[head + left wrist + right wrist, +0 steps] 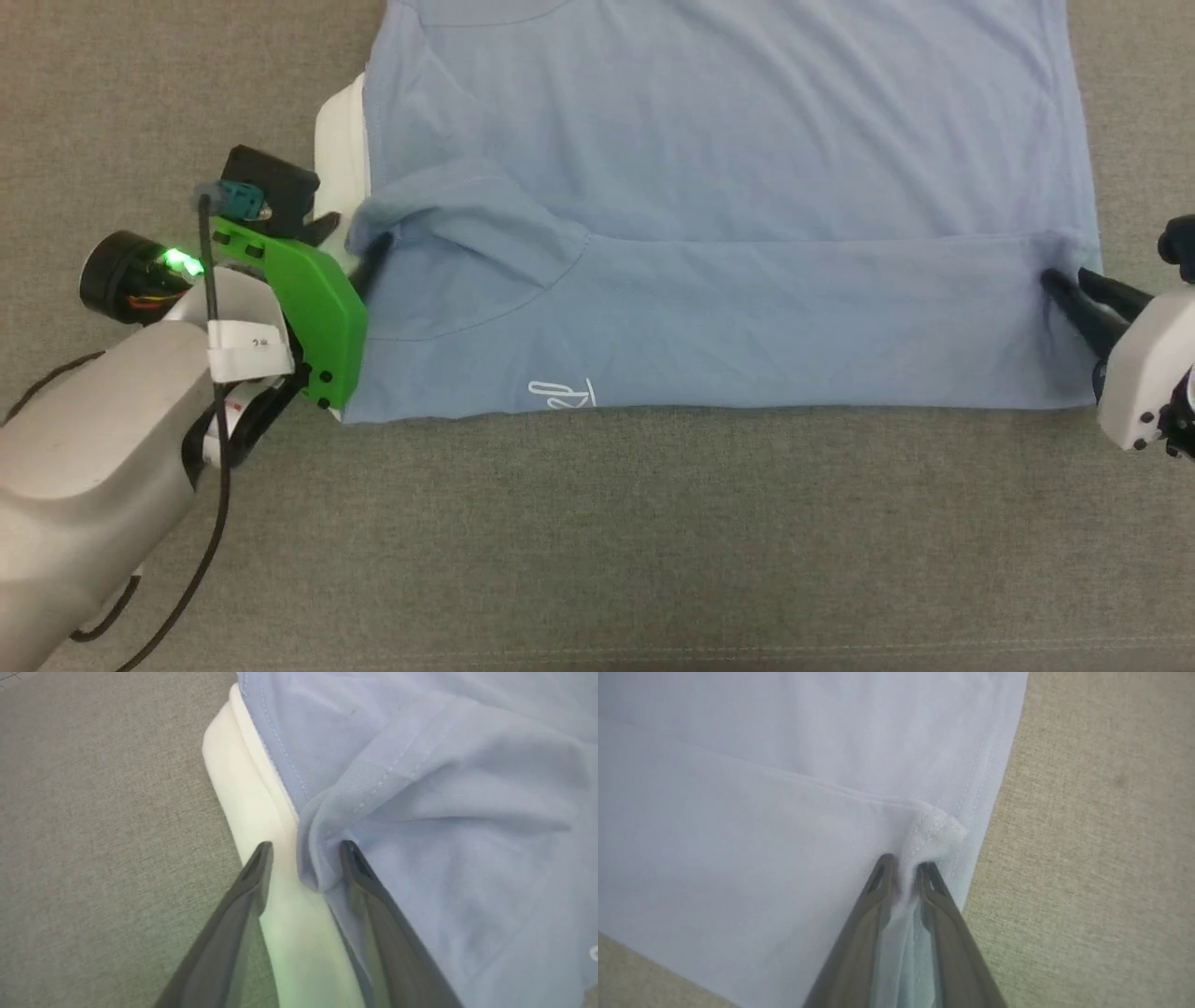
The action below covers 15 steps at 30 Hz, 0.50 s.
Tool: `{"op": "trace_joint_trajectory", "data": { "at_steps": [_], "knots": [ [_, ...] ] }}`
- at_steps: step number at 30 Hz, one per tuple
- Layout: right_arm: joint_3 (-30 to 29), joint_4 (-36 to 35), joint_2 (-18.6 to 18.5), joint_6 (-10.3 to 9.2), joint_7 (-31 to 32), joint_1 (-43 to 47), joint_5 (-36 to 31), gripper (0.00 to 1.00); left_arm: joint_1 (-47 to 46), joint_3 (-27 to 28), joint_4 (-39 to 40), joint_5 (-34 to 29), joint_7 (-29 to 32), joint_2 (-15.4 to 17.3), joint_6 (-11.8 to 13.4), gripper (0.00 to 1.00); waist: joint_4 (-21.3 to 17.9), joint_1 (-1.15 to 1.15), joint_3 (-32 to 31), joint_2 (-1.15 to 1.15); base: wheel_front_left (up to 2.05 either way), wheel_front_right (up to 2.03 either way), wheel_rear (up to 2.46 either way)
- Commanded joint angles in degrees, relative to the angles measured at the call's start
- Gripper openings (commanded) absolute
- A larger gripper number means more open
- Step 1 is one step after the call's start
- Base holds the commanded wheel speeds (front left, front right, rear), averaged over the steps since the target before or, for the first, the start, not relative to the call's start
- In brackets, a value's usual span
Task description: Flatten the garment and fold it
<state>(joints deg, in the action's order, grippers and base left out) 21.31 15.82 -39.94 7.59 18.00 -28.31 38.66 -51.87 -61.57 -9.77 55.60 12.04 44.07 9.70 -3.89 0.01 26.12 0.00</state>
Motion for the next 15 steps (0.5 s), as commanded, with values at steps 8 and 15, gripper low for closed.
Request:
{"op": "trace_joint_trajectory", "data": {
  "at_steps": [8,15],
  "knots": [
    [-4.90,-1.43,2.79,-0.10,-5.65,1.12,-0.26,1.00,2.15,3.57,-2.23,2.21,-7.44,-3.09,2.97,1.00,0.73,-0.01,-6.87,0.00,0.00,0.00,0.00],
    [-11.46,-3.39,6.87,-0.10,-14.61,5.82,-3.88,1.00,8.80,7.62,0.32,4.64,-16.21,-4.91,9.30,1.00,0.93,-0.01,-11.71,0.00,0.00,0.00,0.00]
  ]
}}
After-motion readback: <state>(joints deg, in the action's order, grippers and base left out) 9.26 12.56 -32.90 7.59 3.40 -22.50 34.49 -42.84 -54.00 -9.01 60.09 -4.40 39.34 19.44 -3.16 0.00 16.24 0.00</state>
